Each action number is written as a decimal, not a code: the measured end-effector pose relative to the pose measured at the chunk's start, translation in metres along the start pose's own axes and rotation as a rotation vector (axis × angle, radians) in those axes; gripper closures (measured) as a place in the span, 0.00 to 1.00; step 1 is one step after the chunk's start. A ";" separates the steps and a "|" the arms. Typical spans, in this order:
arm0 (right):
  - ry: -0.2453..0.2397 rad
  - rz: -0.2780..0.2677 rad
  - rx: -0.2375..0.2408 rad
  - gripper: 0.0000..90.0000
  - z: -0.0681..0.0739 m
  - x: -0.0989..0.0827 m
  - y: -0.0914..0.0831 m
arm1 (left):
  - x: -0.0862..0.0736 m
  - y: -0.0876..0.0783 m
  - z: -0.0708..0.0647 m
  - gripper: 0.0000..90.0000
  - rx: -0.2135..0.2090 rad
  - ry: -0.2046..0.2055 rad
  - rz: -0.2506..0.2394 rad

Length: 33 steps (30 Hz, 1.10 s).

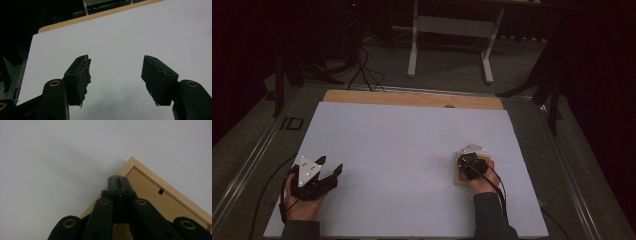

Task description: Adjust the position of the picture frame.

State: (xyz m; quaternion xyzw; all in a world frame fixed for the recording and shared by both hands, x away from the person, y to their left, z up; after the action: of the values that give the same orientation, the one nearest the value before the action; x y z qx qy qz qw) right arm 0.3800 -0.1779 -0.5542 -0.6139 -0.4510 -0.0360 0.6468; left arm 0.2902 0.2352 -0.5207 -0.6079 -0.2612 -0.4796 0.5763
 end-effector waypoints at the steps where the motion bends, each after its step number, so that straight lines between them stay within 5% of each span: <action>1: -0.003 -0.001 0.003 1.00 0.002 0.002 0.002 | 0.000 0.000 0.000 0.44 0.001 0.000 0.000; 12: -0.054 -0.010 0.049 1.00 0.023 0.026 0.017 | 0.000 -0.001 0.000 0.44 0.003 0.007 -0.001; 16: -0.034 -0.012 0.088 0.99 0.020 0.026 0.016 | 0.000 -0.001 0.001 0.44 0.006 0.000 -0.007; 24: -0.013 -0.065 0.078 0.78 -0.004 0.021 -0.012 | 0.000 -0.001 0.001 0.44 0.008 0.000 -0.006; 33: 0.053 -0.093 0.120 0.58 -0.029 -0.004 -0.034 | 0.000 0.000 0.000 0.44 0.005 0.007 -0.002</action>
State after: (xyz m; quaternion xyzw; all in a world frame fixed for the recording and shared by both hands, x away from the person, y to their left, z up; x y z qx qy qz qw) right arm 0.3731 -0.2124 -0.5266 -0.5513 -0.4629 -0.0552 0.6919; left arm 0.2899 0.2354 -0.5205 -0.6046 -0.2611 -0.4814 0.5783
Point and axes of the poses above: each handheld gripper's, and its own axes: y roughly forward along the jaws, x roughly out of its top, z roughly to its left, the point moved 7 cm from there along y, roughly forward along the jaws, and after that the axes turned 2 degrees about x, right-handed, at the moved point
